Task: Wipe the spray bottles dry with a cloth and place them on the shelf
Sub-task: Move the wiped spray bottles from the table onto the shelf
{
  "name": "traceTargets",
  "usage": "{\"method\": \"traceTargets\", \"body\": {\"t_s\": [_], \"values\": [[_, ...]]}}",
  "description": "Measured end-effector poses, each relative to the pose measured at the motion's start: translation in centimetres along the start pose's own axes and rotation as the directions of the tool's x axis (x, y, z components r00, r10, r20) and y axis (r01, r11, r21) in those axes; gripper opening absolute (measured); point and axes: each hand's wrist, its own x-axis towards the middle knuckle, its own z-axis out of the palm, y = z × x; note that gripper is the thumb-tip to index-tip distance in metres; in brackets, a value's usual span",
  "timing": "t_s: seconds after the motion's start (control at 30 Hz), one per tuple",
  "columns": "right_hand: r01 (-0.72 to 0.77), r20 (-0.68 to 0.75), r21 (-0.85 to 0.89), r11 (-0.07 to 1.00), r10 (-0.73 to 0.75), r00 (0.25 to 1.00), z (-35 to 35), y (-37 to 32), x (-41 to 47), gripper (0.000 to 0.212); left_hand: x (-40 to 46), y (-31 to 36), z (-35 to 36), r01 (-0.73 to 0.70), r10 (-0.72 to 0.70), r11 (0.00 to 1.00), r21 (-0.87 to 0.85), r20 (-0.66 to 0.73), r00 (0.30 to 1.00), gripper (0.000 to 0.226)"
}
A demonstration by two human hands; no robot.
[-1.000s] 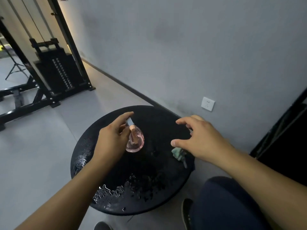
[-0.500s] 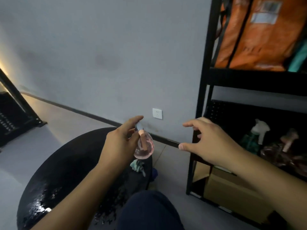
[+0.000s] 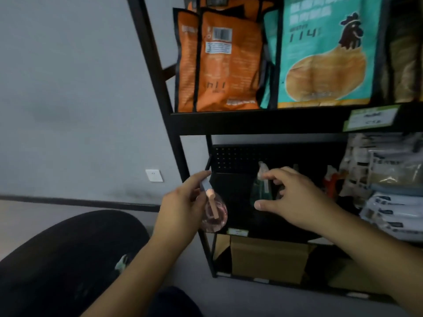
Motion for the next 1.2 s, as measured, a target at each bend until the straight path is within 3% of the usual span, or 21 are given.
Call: {"method": "traceTargets", "body": {"t_s": [0.47, 0.87, 1.2], "values": [[-0.102, -0.013, -0.010, 0.995, 0.101, 0.995, -2.5, 6.0, 6.1, 0.079, 9.1, -1.0, 10.3, 0.036, -0.042, 0.997, 0.074, 0.076, 0.996, 0.038], [-0.072, 0.021, -0.071, 0.995, 0.074, 0.997, -0.2, 6.7, 9.6, 0.074, 12.7, -4.9, 13.0, 0.221, -0.218, 0.975, -0.011, 0.138, 0.966, 0.053], [-0.075, 0.041, -0.059, 0.995, 0.078, 0.996, 1.1, 6.1, 9.1, 0.082, 13.2, -6.2, 13.4, 0.278, -0.271, 0.960, -0.025, 0.161, 0.949, 0.063]]}}
